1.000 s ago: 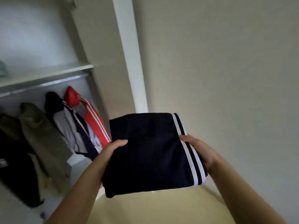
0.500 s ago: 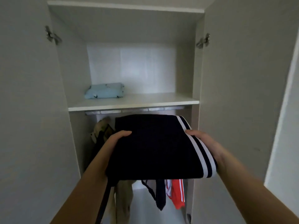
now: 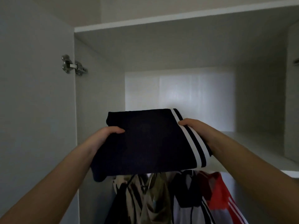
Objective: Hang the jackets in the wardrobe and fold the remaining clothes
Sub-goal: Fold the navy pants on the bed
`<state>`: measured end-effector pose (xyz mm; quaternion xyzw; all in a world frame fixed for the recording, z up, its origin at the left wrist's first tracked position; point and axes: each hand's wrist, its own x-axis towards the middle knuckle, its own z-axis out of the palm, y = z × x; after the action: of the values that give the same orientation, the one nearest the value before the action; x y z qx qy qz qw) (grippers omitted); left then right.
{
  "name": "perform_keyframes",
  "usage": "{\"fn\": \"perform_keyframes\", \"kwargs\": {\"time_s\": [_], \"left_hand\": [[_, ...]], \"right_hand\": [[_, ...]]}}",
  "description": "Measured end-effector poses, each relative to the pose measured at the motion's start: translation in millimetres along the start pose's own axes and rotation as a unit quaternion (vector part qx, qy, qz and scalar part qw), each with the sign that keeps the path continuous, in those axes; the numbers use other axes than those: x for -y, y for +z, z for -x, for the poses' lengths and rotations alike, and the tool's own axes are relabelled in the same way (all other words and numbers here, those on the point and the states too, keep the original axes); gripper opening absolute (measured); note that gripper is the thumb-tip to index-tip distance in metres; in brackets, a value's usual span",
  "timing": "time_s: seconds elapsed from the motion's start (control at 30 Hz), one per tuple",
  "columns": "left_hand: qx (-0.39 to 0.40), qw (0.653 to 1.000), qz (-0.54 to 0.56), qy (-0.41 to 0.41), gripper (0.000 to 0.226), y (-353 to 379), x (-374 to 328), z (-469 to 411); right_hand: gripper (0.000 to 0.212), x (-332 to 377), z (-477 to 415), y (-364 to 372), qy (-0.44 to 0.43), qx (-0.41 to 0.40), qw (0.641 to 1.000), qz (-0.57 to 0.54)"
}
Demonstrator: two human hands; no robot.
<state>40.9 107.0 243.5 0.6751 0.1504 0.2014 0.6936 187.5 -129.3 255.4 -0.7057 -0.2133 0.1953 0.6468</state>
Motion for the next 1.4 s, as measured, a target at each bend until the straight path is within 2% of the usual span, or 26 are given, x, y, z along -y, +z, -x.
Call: {"fn": "perform_keyframes", "kwargs": {"time_s": [0.07, 0.13, 0.27, 0.4, 0.47, 0.57, 0.63, 0.67, 0.73, 0.8, 0.83, 0.87, 0.9, 0.97, 1.0, 1.07, 1.13, 1.2, 1.3, 1.4], "left_hand": [[0.002, 0.999, -0.033, -0.027, 0.038, -12, -6, -43], [-0.004, 0.997, -0.074, -0.027, 0.029, -21, -14, -91], [-0.02, 0.99, -0.138, 0.004, 0.015, -40, -52, -197], [-0.032, 0.985, -0.163, 0.039, 0.014, -56, -95, -303], [-0.045, 0.979, -0.188, 0.068, 0.022, -63, -98, -361], [-0.074, 0.942, -0.321, 0.068, 0.049, -66, -60, -438], [-0.103, 0.873, -0.474, 0.058, 0.044, -63, -19, -469], [-0.118, 0.855, -0.501, 0.061, 0.04, -62, -5, -479], [-0.125, 0.859, -0.493, 0.064, 0.034, -66, 4, -503], [-0.136, 0.853, -0.496, 0.093, 0.03, -69, 0, -517], [-0.128, 0.84, -0.521, 0.085, 0.032, -69, -1, -521], [-0.107, 0.818, -0.561, 0.063, 0.038, -67, -1, -521], [-0.095, 0.783, -0.614, 0.044, 0.046, -62, -2, -519], [-0.114, 0.74, -0.659, 0.072, 0.06, -54, 0, -520], [-0.12, 0.731, -0.664, 0.103, 0.064, -49, 3, -522], [-0.061, 0.734, -0.666, 0.116, 0.065, -40, 17, -528], [-0.009, 0.753, -0.654, 0.075, 0.061, -35, 39, -536], [0.002, 0.76, -0.647, 0.063, 0.061, -37, 55, -543], [-0.004, 0.753, -0.655, 0.063, 0.061, -37, 55, -546], [-0.035, 0.743, -0.664, 0.077, 0.061, -33, 55, -540]], "right_hand": [[0.029, 8, -41, 9, -0.001, 0.002, 1.0, 0.022], [0.025, 16, -84, 19, -0.004, -0.003, 0.999, 0.039], [0.025, 47, -180, 39, -0.017, -0.04, 0.998, 0.043], [0.026, 91, -283, 52, -0.065, -0.067, 0.995, 0.039], [0.026, 96, -332, 60, -0.07, -0.08, 0.994, 0.033], [0.028, 57, -400, 73, 0.012, -0.096, 0.991, 0.094], [0.036, 26, -432, 83, 0.079, -0.091, 0.971, 0.205], [0.043, 20, -441, 86, 0.089, -0.09, 0.954, 0.271], [0.049, 26, -452, 90, 0.064, -0.117, 0.933, 0.333], [0.044, 31, -462, 88, 0.029, -0.124, 0.927, 0.354], [0.042, 30, -463, 90, 0.029, -0.117, 0.912, 0.392], [0.043, 26, -465, 92, 0.031, -0.108, 0.889, 0.445], [0.049, 20, -468, 95, 0.022, -0.099, 0.862, 0.496], [0.074, 17, -470, 98, -0.017, -0.125, 0.818, 0.562], [0.08, 20, -474, 100, -0.057, -0.138, 0.792, 0.592], [0.074, 17, -482, 105, -0.103, -0.099, 0.757, 0.637], [0.065, -3, -499, 110, -0.077, -0.042, 0.751, 0.654], [0.064, -22, -514, 108, -0.053, -0.019, 0.761, 0.646], [0.064, -28, -521, 102, -0.076, -0.025, 0.769, 0.634], [0.061, -31, -511, 98, -0.131, -0.051, 0.793, 0.593]]}}
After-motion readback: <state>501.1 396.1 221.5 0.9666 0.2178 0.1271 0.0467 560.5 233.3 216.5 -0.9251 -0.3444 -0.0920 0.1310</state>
